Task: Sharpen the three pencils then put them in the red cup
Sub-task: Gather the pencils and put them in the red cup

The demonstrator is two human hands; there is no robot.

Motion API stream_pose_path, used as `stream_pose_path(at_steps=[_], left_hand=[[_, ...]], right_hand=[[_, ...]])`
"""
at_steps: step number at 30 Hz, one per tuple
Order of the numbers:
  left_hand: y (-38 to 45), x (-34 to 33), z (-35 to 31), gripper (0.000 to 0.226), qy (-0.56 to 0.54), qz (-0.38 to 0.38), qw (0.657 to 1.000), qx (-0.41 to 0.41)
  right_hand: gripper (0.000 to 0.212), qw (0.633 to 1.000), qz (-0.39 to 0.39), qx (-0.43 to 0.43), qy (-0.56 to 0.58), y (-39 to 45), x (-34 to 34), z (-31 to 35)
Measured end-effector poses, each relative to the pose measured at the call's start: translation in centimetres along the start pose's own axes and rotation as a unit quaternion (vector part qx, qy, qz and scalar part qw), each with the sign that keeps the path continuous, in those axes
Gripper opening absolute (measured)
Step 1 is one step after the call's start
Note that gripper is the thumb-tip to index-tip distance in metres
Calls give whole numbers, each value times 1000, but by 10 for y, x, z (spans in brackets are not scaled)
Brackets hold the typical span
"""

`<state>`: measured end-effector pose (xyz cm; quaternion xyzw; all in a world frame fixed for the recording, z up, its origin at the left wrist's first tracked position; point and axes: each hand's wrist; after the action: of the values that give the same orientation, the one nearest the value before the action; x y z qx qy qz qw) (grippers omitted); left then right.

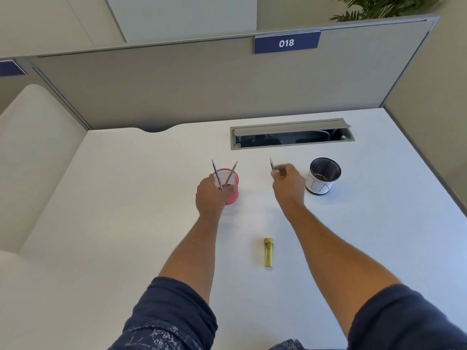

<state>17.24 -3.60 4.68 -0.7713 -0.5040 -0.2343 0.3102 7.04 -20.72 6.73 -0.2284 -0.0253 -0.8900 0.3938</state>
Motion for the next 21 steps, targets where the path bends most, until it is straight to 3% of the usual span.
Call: stream_pose_path(at_steps=[3,6,15,21], left_hand=[[1,0,2,50,4,2,1000,1],[2,-1,3,57,10,-2,1000,-3],[0,0,2,54,-8,0,1000,-11],[1,-1,3,50,-8,0,1000,-18]], right_hand=[[21,996,16,72,54,15,-18,41],[17,992,55,91,61,26,-39,53],[12,988,128,41,-73,29,-75,23],[8,989,131,24,-58,30,-75,16]])
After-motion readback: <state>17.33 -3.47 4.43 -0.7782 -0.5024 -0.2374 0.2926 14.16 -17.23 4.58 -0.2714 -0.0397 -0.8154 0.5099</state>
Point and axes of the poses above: each hand's wrist, its own y-axis towards the middle knuckle, its own x-axis out of the back of the hand, z = x × y, and after that the axes turned 11 degrees about z, right-handed
